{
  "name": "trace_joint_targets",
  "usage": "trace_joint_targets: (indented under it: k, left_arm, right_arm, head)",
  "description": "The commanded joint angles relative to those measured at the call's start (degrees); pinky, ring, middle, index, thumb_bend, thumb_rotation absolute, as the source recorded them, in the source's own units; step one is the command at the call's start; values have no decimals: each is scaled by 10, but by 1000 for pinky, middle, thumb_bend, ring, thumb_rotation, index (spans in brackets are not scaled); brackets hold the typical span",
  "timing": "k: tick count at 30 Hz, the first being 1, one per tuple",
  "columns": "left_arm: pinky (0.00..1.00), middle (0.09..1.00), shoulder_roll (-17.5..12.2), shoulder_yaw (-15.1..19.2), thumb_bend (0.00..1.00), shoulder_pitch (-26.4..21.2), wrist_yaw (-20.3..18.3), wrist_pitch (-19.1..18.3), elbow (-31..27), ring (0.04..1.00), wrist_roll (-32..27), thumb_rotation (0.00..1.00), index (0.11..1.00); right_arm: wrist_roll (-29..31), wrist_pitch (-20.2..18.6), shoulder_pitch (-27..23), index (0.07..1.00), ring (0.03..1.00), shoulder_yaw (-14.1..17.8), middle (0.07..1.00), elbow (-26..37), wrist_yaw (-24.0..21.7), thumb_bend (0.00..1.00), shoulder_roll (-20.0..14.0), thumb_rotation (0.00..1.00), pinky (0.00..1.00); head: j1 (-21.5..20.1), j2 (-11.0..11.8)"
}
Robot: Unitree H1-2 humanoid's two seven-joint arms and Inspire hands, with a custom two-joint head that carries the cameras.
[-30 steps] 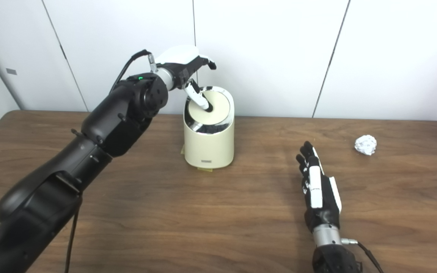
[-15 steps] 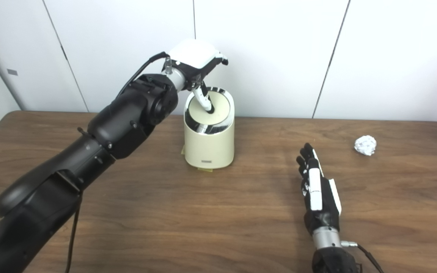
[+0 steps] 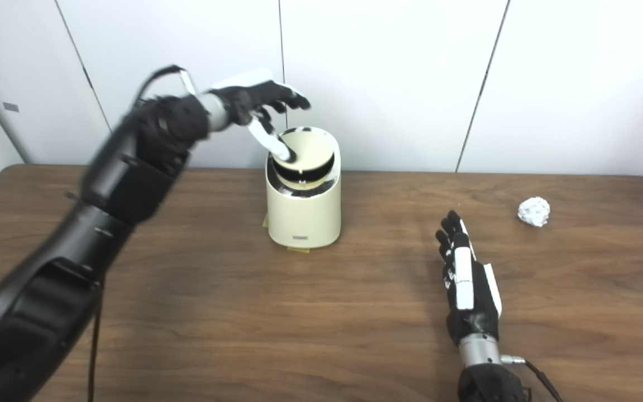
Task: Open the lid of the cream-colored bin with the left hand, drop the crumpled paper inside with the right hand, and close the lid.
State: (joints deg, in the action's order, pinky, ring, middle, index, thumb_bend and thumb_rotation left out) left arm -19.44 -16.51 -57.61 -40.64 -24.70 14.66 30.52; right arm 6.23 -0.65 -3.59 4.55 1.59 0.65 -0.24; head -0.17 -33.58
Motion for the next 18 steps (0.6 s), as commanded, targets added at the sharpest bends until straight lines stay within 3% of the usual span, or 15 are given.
trace_joint_targets:
  k: [1, 4, 7, 11, 12, 15, 18]
  left_arm:
    - [824, 893, -28, 30, 827, -37, -2, -10, -33, 888, -33, 0, 889]
    - [840, 889, -41, 66, 831, -30, 5, -21, -46, 874, -64, 9, 888]
    - [881, 897, -26, 140, 776, -13, 8, -22, -48, 875, -101, 2, 888]
    - [879, 920, 27, 262, 696, 27, 28, -22, -53, 907, -166, 0, 896]
    - [921, 929, 40, 290, 643, 39, 36, -22, -53, 926, -192, 0, 908]
    - [941, 923, 69, 344, 615, 74, 71, -22, -63, 920, -248, 0, 908]
    - [935, 919, 90, 364, 597, 114, 119, -22, -91, 911, -279, 24, 900]
  right_arm:
    - [11, 4, -1, 957, 954, 4, 965, 11, 2, 583, 8, 1000, 1000]
    - [13, 5, -3, 951, 949, 7, 958, 9, 3, 587, 8, 1000, 1000]
    - [12, 8, -3, 947, 949, 9, 957, 9, 3, 594, 8, 998, 1000]
    - [21, 9, -3, 951, 956, 12, 966, 7, -2, 599, 6, 990, 1000]
    - [22, 8, -4, 947, 956, 13, 963, 6, -2, 600, 5, 986, 1000]
    - [22, 4, -3, 942, 957, 13, 960, 9, -1, 601, 5, 981, 1000]
    - [16, 0, -3, 939, 953, 10, 955, 13, 2, 600, 4, 973, 1000]
  head:
    - [-1, 0]
    - [-1, -1]
    - [1, -1]
    - [1, -1]
    - [-1, -1]
    - [0, -3]
    - [0, -5]
